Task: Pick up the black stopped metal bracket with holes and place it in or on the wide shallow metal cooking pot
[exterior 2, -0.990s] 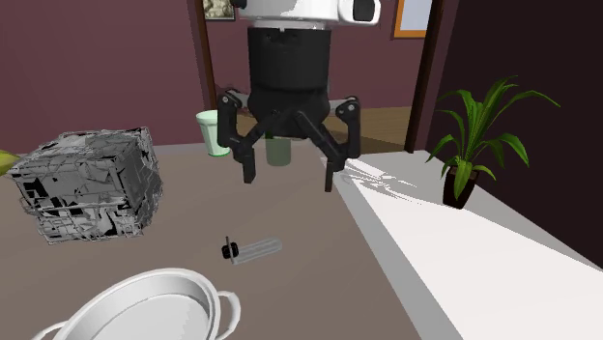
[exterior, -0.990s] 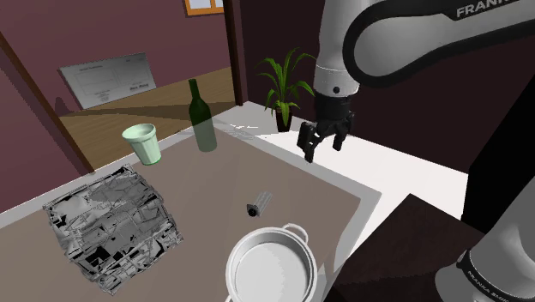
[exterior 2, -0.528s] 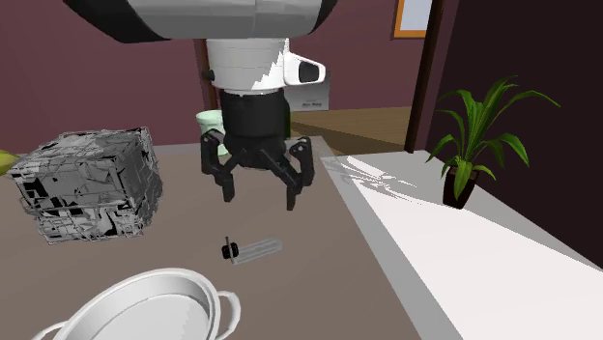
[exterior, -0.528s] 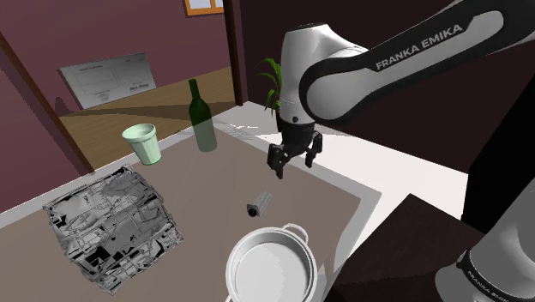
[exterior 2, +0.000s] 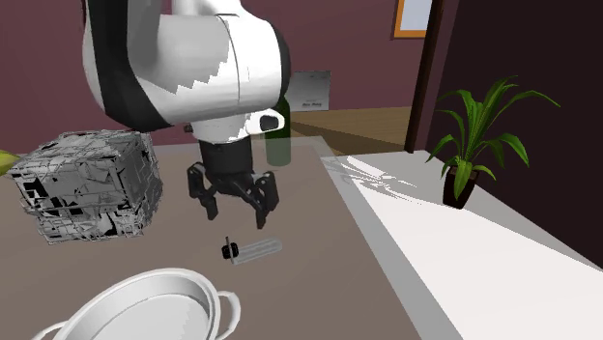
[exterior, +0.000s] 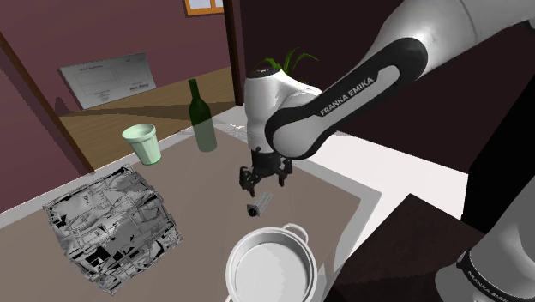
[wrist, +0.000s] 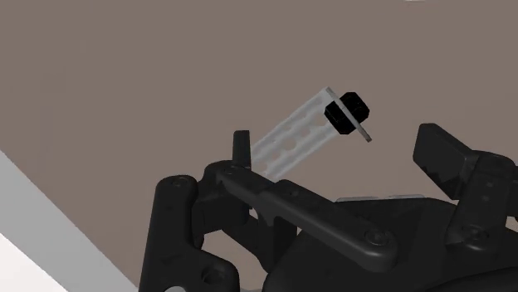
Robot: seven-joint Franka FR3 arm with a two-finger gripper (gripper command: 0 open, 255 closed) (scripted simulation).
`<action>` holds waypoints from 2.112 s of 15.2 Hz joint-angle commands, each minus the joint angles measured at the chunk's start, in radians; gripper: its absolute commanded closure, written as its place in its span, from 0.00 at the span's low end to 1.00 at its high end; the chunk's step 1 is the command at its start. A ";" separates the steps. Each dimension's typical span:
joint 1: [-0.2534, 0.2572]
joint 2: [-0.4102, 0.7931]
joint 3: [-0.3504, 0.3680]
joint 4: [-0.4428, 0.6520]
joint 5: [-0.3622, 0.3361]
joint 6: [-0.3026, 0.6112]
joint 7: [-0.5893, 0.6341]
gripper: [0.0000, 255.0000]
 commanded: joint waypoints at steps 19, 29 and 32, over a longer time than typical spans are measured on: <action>0.094 0.306 -0.075 0.170 -0.183 0.102 0.174 0.00; 0.092 0.307 -0.075 0.170 -0.183 0.102 0.172 1.00; 0.088 0.286 -0.067 0.170 -0.171 0.082 0.166 1.00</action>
